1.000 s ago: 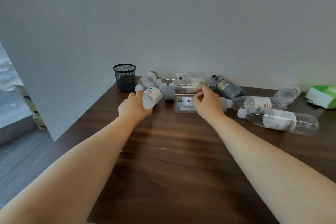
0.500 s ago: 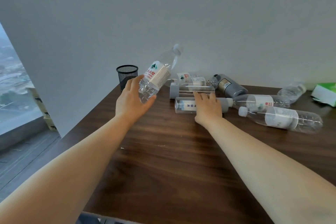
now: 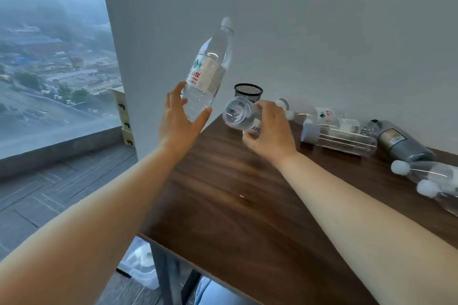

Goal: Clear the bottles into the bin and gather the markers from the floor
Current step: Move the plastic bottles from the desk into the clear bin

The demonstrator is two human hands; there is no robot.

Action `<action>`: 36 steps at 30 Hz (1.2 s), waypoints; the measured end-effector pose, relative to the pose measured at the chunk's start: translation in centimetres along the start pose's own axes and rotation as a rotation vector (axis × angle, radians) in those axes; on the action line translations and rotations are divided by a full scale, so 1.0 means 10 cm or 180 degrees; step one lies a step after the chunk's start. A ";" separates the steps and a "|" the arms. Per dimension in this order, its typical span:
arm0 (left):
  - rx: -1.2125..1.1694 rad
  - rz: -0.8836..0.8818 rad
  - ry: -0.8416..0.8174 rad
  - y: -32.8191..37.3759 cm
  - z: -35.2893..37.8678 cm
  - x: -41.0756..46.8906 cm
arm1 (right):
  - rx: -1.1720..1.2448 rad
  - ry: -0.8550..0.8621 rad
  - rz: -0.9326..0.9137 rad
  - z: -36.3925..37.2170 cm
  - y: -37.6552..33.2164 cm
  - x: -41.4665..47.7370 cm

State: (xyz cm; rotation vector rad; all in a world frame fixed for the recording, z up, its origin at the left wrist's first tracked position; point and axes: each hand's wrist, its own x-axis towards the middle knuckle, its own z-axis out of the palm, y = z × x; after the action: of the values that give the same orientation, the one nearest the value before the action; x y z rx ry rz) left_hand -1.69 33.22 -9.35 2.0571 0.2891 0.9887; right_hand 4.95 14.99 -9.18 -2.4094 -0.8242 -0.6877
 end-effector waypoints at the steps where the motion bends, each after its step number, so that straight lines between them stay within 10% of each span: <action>1: 0.0007 -0.0072 0.0104 -0.11 -0.14 0.03 | 0.0133 -0.0047 -0.0125 0.13 -0.16 0.06; 12: 0.0404 -0.0787 0.0699 -1.46 -1.54 0.09 | 0.0923 -0.1095 -0.0337 1.59 -1.51 0.44; 20: 0.0742 -0.0991 0.0572 -2.15 -1.84 -0.06 | 0.0147 -0.2441 -0.0102 2.25 -1.78 0.66; 31: 0.0946 -0.1536 -0.0353 -2.69 -1.30 -0.15 | -0.0220 -0.2717 0.0250 2.45 -1.64 0.68; 36: 0.1324 -0.1880 -0.1671 -2.89 -1.07 -0.22 | -0.0056 -0.2596 0.0320 2.45 -1.64 0.70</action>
State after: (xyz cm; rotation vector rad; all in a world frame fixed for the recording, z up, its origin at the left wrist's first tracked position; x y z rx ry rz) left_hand -7.17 56.85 -28.57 2.2983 0.8097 0.0182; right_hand 6.22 43.78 -18.61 -2.7218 -0.9705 0.3776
